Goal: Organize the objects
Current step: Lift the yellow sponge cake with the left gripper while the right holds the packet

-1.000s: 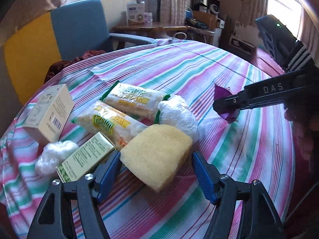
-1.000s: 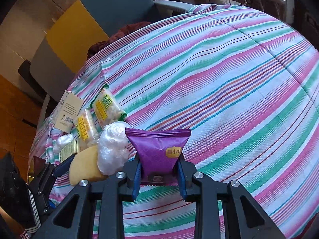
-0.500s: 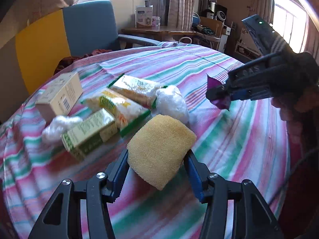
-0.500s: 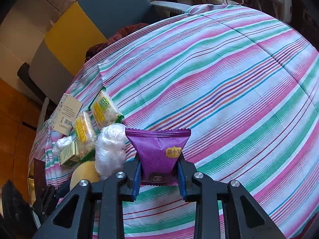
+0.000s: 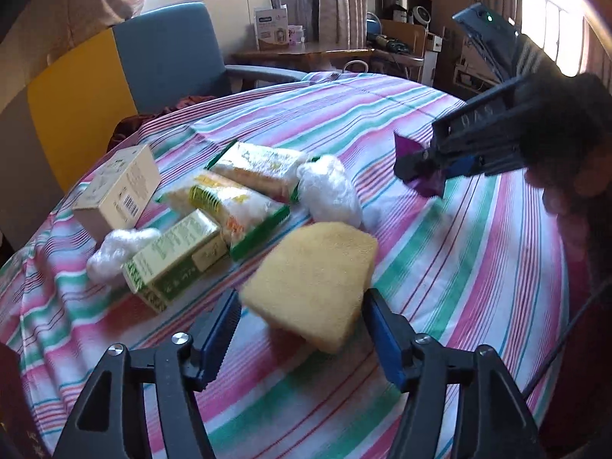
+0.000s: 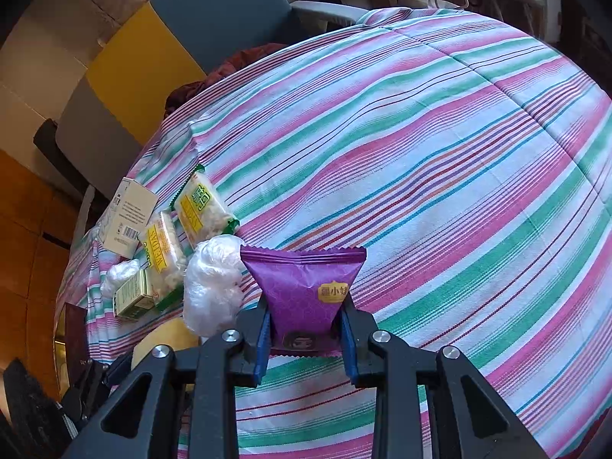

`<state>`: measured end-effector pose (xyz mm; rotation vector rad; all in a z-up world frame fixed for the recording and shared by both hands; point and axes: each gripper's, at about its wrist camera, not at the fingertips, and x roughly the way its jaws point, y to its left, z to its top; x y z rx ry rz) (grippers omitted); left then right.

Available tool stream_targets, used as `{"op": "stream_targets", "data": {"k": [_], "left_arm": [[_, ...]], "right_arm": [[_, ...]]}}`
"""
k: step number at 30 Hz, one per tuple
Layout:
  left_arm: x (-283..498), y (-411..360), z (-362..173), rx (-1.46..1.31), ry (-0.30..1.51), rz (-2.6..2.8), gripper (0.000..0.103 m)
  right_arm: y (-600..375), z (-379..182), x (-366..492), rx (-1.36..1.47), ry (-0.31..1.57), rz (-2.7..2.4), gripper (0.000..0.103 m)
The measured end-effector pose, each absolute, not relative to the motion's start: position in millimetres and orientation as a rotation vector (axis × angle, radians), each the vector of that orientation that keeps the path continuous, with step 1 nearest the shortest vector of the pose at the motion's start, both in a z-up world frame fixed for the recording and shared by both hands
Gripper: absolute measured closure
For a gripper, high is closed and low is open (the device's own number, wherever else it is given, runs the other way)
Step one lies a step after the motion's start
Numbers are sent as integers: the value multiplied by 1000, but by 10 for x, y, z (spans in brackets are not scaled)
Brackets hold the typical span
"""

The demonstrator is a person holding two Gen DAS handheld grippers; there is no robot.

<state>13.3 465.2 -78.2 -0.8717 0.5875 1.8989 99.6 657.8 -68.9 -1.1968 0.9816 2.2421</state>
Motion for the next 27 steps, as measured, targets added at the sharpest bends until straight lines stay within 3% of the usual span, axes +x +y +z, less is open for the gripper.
{"op": "stream_targets", "data": {"k": [6,9,18,27], "left_arm": [[159,4789,-857,-860,618,1859,35],[164,4774,-867,-864,583,1867,42],[117,4687,-862,-879,493,1852,48],[234,4490,-777,-802,487,1979,49]], "right_arm": [[6559,-678,984,-1200,953,2247,72],[6553,-673,978,-1201,937,2247,72],[6552,-668,974,-1203,917,2247,72],[6525,-625,975,-1188,880,2268,72]]}}
